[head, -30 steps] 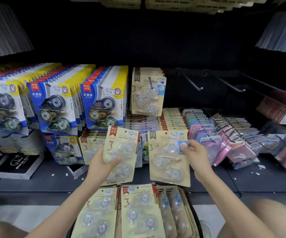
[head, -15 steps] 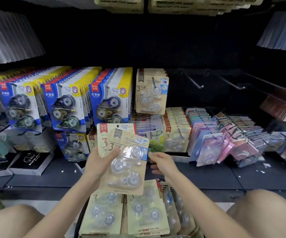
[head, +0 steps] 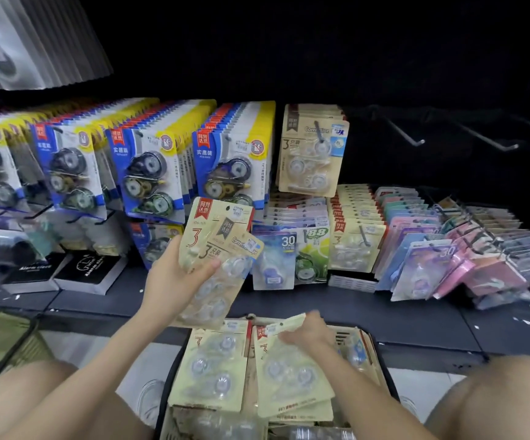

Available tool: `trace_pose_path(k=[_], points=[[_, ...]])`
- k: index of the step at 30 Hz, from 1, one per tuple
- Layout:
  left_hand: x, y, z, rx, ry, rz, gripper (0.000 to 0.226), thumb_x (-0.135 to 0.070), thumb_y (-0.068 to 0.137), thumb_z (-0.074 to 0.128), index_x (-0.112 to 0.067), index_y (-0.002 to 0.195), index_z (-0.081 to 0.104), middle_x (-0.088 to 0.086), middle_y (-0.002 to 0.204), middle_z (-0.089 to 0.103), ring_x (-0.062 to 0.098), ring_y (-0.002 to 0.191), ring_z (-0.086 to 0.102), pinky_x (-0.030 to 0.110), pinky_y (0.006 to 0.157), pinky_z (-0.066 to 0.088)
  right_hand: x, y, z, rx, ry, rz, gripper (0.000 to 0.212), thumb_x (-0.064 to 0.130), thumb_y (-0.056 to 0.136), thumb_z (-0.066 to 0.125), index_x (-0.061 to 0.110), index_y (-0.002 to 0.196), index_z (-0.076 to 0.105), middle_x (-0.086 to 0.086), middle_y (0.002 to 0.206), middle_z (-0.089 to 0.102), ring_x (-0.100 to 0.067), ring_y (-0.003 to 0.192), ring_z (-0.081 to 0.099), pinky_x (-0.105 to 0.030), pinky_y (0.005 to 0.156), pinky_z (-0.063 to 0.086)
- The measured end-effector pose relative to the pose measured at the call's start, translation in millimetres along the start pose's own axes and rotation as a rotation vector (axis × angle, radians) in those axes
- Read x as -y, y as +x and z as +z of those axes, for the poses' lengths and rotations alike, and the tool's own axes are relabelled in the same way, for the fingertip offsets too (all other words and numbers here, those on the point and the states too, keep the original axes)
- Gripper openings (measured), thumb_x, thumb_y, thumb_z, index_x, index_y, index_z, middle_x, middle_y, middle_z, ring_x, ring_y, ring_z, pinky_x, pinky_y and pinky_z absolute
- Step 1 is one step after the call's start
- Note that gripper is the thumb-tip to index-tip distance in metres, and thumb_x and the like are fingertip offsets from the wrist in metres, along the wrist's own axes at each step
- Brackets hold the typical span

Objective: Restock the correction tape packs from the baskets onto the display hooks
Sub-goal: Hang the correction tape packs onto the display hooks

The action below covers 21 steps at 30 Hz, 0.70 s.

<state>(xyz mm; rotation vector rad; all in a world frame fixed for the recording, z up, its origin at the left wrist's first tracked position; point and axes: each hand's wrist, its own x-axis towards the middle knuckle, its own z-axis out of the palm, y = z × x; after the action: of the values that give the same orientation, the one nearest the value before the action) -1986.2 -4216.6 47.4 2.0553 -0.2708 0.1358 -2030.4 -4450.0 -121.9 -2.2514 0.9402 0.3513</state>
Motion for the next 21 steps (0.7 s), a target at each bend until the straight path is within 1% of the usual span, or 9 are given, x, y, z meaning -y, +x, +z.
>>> trace_pose_path(k=[2,4,8,10,12,15,16,18,21], points=[[-5.9,2.4,-0.8,0.003,-0.009,0.017,0.036,-0.029,0.083,0.077,-0.035,0.108,0.053,-0.027,0.097,0.061,-0.009,0.092,0.056,0.017,0.073,0.043,5.9,0.9,-11.5,-0.027,0.148,-0.054,0.064,0.036,0.074,0.084,0.012,0.113,0.038,-0.008,0.124,0.061,-0.028,0.115,0.06,-0.031,0.082,0.045],[-14.1,6.8,-0.9,-0.007,-0.021,0.036,0.035,-0.028,0.082,0.078,-0.038,0.103,0.052,-0.026,0.097,0.063,-0.009,0.091,0.057,0.018,0.074,0.044,9.9,-1.1,-30.5,-0.087,0.243,-0.16,0.058,0.027,0.075,0.084,0.016,0.107,0.036,-0.005,0.115,0.062,-0.029,0.11,0.061,-0.031,0.078,0.043],[-34.8,20.1,-2.2,-0.044,-0.063,0.085,0.04,-0.027,0.082,0.078,-0.03,0.114,0.055,-0.025,0.099,0.063,-0.012,0.09,0.057,0.013,0.071,0.042,21.1,-22.4,-88.5,-0.264,0.306,-0.415,0.05,0.023,0.08,0.08,0.025,0.116,0.045,0.01,0.098,0.061,-0.019,0.098,0.061,-0.029,0.073,0.039],[-47.4,28.1,-4.4,-0.079,-0.112,0.115,0.043,-0.024,0.082,0.078,-0.029,0.118,0.055,-0.026,0.101,0.062,-0.019,0.087,0.057,0.004,0.069,0.04,30.0,-35.4,-121.5,-0.35,0.421,-0.526,0.051,0.018,0.082,0.077,0.024,0.125,0.049,0.014,0.103,0.06,-0.01,0.096,0.056,-0.021,0.078,0.039],[-60.5,37.4,-7.3,-0.115,-0.156,0.148,0.043,-0.023,0.083,0.077,-0.03,0.118,0.054,-0.028,0.1,0.059,-0.019,0.088,0.056,0.002,0.069,0.04,42.2,-47.8,-155.0,-0.418,0.58,-0.615,0.049,0.012,0.084,0.074,0.024,0.126,0.05,0.014,0.111,0.059,-0.006,0.101,0.054,-0.011,0.081,0.037],[-78.5,53.2,-11.6,-0.151,-0.196,0.176,0.045,-0.025,0.084,0.076,-0.029,0.122,0.053,-0.028,0.103,0.057,-0.015,0.092,0.054,0.006,0.074,0.038,63.0,-59.0,-197.5,-0.475,0.735,-0.742,0.049,0.008,0.084,0.073,0.024,0.124,0.05,0.015,0.112,0.06,0.0,0.102,0.057,-0.018,0.091,0.043],[-83.7,58.5,-12.7,-0.155,-0.211,0.185,0.045,-0.025,0.085,0.076,-0.029,0.123,0.053,-0.028,0.104,0.058,-0.016,0.092,0.054,0.006,0.074,0.038,69.6,-59.9,-208.4,-0.486,0.743,-0.78,0.049,0.009,0.084,0.074,0.024,0.124,0.05,0.016,0.112,0.06,0.003,0.102,0.058,-0.019,0.09,0.046],[-92.7,68.7,-15.2,-0.163,-0.225,0.205,0.046,-0.026,0.084,0.076,-0.029,0.125,0.053,-0.025,0.108,0.06,-0.014,0.097,0.055,0.007,0.077,0.038,83.1,-61.3,-225.3,-0.481,0.754,-0.826,0.05,0.011,0.084,0.075,0.026,0.125,0.049,0.018,0.113,0.06,0.009,0.102,0.057,-0.011,0.084,0.046],[-105.1,83.5,-17.0,-0.171,-0.237,0.228,0.05,-0.028,0.084,0.075,-0.029,0.128,0.051,-0.013,0.119,0.063,0.002,0.106,0.059,0.017,0.087,0.042,101.7,-57.5,-239.5,-0.47,0.769,-0.847,0.052,0.012,0.085,0.074,0.029,0.126,0.048,0.02,0.112,0.059,0.009,0.102,0.057,-0.011,0.083,0.047]])
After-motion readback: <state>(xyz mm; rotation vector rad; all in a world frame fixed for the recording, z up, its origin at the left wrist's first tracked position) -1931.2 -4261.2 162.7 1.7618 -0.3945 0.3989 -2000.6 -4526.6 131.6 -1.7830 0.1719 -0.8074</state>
